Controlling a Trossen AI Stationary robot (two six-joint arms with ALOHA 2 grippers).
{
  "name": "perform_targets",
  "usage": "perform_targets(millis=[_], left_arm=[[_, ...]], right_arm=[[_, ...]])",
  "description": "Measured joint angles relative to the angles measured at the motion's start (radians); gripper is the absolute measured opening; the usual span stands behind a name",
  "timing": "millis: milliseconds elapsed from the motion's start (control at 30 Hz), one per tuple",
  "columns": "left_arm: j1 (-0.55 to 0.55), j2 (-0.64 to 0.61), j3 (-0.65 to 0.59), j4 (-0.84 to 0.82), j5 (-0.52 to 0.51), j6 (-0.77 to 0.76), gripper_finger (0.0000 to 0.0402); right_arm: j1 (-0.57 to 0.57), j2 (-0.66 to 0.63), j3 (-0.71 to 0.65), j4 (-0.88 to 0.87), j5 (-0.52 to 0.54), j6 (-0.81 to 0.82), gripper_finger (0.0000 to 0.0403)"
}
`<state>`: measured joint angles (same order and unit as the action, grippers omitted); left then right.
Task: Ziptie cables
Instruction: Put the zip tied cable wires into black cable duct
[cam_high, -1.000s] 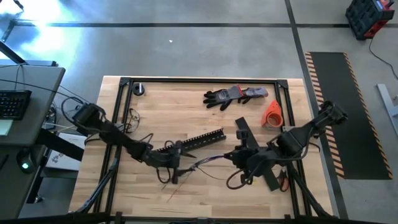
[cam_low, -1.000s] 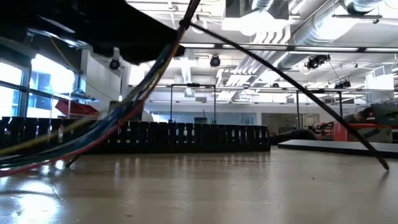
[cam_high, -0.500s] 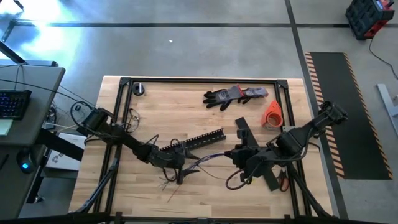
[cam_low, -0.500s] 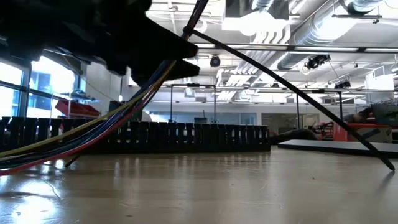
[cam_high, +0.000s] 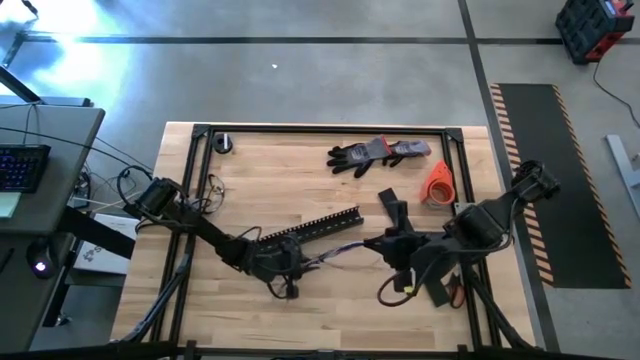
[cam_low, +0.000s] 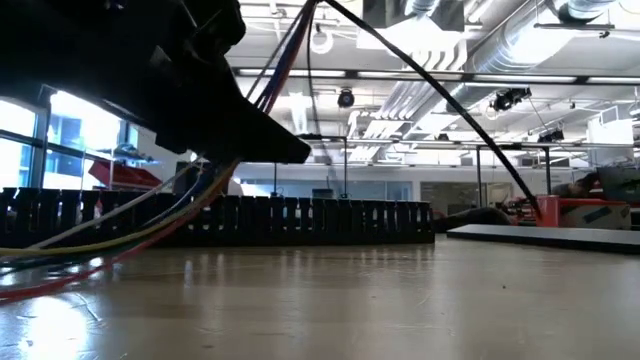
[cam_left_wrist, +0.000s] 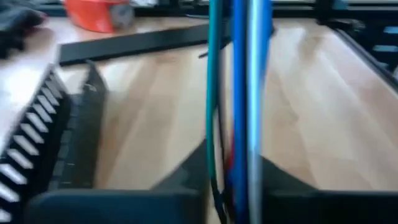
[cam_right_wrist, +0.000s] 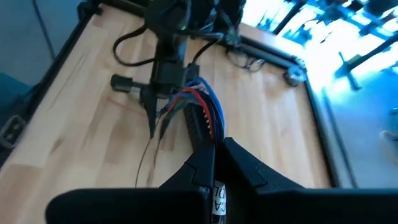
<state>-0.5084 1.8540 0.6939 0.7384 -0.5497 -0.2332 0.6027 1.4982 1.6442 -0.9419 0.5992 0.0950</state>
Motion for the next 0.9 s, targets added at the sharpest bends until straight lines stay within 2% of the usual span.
perform_targets(millis=[67, 233, 333, 467, 733, 833, 900], left_arm=[[-0.009, -0.012, 0.0, -0.013, -0.033, 0.015, 0.0012], [-0.037, -0.085, 0.0, -0.088, -0.085, 0.054, 0.0002], [-0.04, -0.111, 0.0, -0.088, -0.115, 0.078, 0.0013], [-0.031, -0.113, 0.0, -0.097, -0.073, 0.084, 0.0053], [-0.014, -0.113, 0.0, -0.141, -0.058, 0.035, 0.0181], [-0.008, -0.113, 0.0, -0.122, -0.054, 0.039, 0.0212], [0.003, -0.102, 0.0, -0.058, -0.009, 0.079, 0.0223]], right_arm=[[0.003, 0.0, 0.009, -0.001, 0.022, -0.015, 0.0], [0.002, 0.0, 0.013, -0.011, 0.022, -0.017, 0.0], [0.002, 0.0, 0.013, -0.013, 0.02, -0.016, 0.0], [0.002, 0.0, 0.013, -0.013, 0.019, -0.015, 0.0], [0.002, 0.0, 0.012, -0.014, -0.005, -0.006, 0.0], [0.002, 0.0, 0.012, -0.014, -0.005, -0.006, 0.0], [0.002, 0.0, 0.012, -0.013, -0.005, -0.006, 0.0]])
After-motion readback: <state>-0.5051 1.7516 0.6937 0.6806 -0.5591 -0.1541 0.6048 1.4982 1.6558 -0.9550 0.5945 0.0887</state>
